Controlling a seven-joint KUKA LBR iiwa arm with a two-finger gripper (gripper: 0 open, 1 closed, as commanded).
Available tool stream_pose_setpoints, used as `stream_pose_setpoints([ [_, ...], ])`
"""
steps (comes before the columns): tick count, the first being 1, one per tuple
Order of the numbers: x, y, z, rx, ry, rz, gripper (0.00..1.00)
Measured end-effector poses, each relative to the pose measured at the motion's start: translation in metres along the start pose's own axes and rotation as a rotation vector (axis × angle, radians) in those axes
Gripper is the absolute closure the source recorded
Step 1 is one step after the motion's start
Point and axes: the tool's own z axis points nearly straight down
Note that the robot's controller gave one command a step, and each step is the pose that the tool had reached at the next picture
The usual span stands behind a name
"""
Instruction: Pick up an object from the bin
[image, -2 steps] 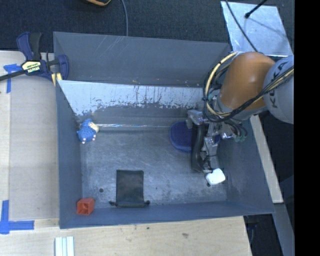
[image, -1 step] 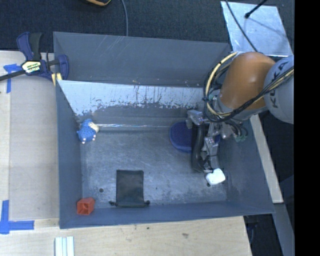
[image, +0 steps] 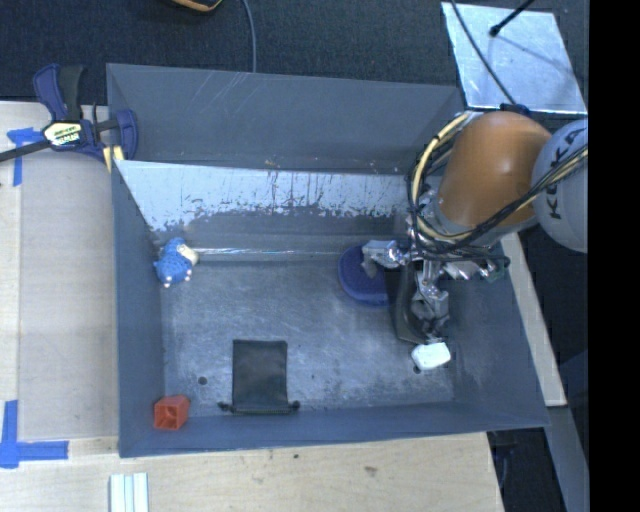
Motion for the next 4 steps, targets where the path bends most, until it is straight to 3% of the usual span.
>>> stream_pose_setpoints([
  [1, 0.003, -0.003, -0.003, 0.000, 0.011, 0.001, 1.00],
  [2, 0.020, -0.037, 0.011, -0.020, 0.014, 0.004, 1.00],
  [3, 0.036, -0.045, 0.013, -0.012, -0.007, -0.026, 1.00],
  [4, 0.074, 0.023, -0.121, 0.004, -0.006, -0.046, 1.00],
])
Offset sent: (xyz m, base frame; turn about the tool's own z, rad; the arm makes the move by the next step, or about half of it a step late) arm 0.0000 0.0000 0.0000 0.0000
